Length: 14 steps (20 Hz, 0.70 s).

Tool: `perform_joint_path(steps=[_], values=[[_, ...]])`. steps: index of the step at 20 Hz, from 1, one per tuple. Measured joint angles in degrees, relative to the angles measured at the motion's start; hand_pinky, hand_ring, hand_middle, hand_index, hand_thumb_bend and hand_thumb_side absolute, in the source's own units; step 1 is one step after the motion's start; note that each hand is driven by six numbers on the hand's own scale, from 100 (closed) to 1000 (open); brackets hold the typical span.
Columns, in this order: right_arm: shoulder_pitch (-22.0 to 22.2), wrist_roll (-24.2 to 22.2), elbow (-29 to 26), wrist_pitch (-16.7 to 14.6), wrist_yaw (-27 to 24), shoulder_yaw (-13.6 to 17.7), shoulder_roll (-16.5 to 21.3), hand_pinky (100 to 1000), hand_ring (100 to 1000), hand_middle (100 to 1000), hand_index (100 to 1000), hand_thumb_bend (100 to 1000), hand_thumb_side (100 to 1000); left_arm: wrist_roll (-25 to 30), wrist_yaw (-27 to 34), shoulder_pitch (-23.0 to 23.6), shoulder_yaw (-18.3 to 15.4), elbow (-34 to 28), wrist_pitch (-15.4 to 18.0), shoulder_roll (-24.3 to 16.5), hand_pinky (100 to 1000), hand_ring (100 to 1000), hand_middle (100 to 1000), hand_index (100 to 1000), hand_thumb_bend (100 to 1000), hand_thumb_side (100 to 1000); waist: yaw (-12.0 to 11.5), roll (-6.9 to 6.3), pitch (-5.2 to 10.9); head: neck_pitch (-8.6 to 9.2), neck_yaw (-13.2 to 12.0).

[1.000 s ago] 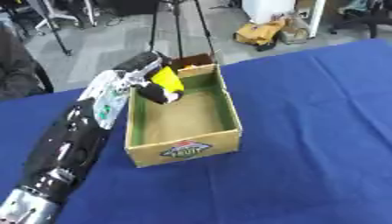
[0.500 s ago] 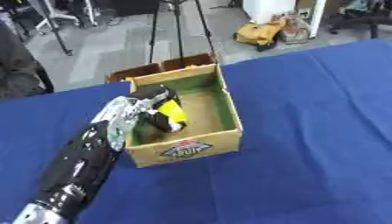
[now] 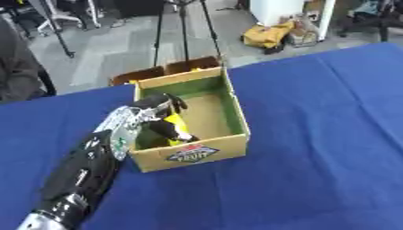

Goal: Pick up objects on the table and place them in the box.

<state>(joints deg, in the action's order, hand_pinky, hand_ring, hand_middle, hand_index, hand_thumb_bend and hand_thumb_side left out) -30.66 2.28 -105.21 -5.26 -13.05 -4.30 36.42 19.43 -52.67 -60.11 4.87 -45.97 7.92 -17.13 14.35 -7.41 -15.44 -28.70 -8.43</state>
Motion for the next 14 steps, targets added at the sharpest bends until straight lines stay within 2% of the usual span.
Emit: perform_joint_path(steps=[3,8,14], values=[[0.4,0.0,0.0,0.0,0.0,0.0,-0.2,683,676,757,930,406,775,-2.1,1.6,-1.2,-1.7,-2.9,1.8,-0.1,804,753,766,878,1000,787,-0.8,0.8,0.38,-0.06,0.1],[0.5,0.1,0.3,0.0,-0.1,0.0,-0.4,683,677,757,929,407,775,-6.4,5.8,-1.0,-3.1,-10.0,5.0,-0.5,797,748,763,868,1000,781,-1.9,1.17,0.82,-0.49,0.4],[1.0,0.3,0.6,-0.1,-0.1,0.2,-0.4,683,677,757,929,405,775,-12.1,11.5,3.8,-4.2,-19.2,7.6,-3.4,759,723,742,844,1000,863,-4.6,2.3,1.49,-1.0,1.2]])
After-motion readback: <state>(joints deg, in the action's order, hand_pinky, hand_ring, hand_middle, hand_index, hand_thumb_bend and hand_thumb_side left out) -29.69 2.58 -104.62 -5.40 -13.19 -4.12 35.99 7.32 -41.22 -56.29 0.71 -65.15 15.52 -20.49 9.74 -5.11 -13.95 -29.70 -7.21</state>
